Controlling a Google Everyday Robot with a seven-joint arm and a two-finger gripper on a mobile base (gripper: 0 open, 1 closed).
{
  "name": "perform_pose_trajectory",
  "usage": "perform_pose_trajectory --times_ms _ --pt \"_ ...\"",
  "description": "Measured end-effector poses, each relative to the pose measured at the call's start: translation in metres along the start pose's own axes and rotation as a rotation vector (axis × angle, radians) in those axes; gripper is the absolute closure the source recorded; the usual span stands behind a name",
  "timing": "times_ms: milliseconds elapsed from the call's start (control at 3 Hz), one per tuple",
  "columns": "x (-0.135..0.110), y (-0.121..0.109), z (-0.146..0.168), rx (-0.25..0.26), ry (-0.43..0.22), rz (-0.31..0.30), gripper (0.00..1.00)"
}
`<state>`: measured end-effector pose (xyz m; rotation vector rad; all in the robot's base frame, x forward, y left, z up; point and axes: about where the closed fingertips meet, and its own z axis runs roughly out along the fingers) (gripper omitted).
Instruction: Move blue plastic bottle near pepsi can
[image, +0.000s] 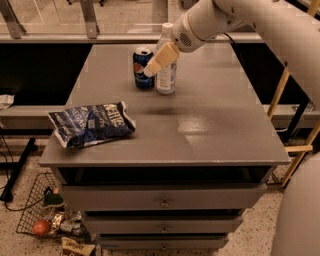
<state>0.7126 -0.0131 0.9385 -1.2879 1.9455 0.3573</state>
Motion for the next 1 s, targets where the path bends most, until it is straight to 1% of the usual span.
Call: perform_pose_trajectory --times_ms 333,667,1000 --pt "-0.004 -0.001 -0.012 0.011 0.003 -0.023 0.0" --pt "0.01 -0.008 -0.063 0.092 0.004 -0.005 0.0" --pt "0.045 -0.017 -0.122 0.193 -0.009 0.056 0.0"
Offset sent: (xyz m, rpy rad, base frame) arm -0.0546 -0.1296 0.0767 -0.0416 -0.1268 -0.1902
